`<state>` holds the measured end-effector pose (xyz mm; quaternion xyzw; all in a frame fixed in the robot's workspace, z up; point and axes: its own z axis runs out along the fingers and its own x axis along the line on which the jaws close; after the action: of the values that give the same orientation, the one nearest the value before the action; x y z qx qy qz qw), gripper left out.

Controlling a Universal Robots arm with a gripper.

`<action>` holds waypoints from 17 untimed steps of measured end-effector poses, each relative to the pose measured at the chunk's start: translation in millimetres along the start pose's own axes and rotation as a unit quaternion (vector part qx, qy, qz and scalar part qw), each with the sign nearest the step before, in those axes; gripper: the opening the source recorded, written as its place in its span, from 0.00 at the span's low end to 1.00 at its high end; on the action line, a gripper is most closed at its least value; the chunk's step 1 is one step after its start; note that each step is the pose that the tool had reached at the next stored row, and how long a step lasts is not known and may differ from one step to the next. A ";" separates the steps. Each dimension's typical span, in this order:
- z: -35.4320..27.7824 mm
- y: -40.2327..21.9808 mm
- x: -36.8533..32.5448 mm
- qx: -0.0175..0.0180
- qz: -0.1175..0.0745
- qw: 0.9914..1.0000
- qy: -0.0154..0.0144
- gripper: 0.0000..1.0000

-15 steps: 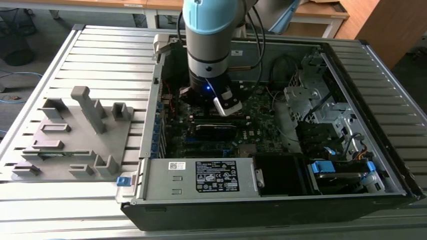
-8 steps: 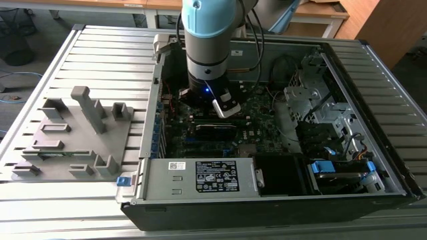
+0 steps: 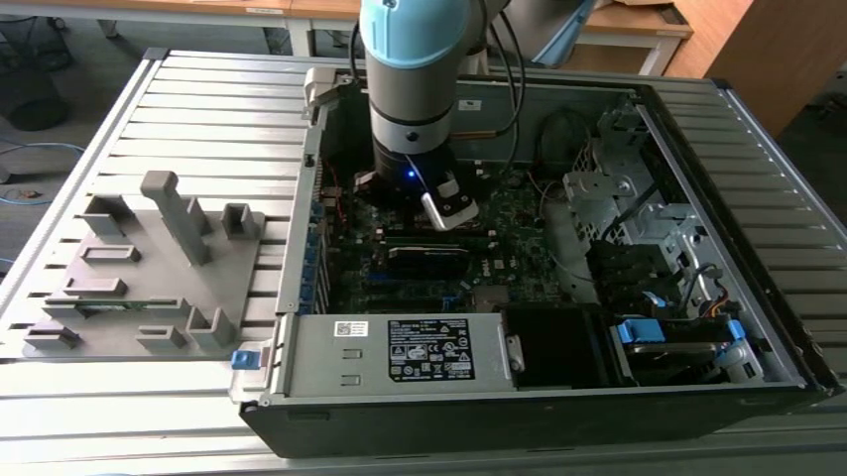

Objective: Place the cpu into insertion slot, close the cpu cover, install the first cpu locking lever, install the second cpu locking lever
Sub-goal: 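Install the second cpu locking lever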

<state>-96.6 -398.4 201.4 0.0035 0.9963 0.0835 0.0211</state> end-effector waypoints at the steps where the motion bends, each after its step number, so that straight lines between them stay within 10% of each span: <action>1: -1.2 0.2 0.0 0.000 0.000 1.000 0.000 0.11; 17: -5.8 -3.1 -0.9 0.009 0.000 1.000 0.000 0.11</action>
<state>-96.0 -402.5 206.7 0.0033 0.9970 0.0749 0.0211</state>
